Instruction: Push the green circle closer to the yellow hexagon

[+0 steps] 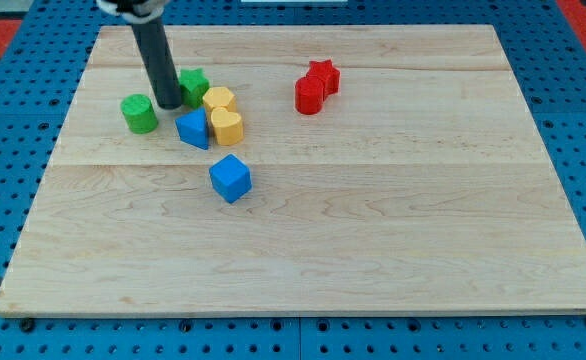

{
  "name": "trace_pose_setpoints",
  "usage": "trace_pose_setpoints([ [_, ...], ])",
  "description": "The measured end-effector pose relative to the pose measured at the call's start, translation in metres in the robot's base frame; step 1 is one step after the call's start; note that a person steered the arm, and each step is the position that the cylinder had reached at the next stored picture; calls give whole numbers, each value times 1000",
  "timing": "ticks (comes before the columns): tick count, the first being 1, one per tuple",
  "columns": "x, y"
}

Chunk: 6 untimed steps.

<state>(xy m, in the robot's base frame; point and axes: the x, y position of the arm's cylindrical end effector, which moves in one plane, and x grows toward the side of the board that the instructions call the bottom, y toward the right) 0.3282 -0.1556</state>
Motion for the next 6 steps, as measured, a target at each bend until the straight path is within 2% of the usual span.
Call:
trace_pose_setpoints([
  [1,-16,-24],
  [2,-32,6],
  [3,-32,109],
  [4,-23,99],
  [6,-16,-66],
])
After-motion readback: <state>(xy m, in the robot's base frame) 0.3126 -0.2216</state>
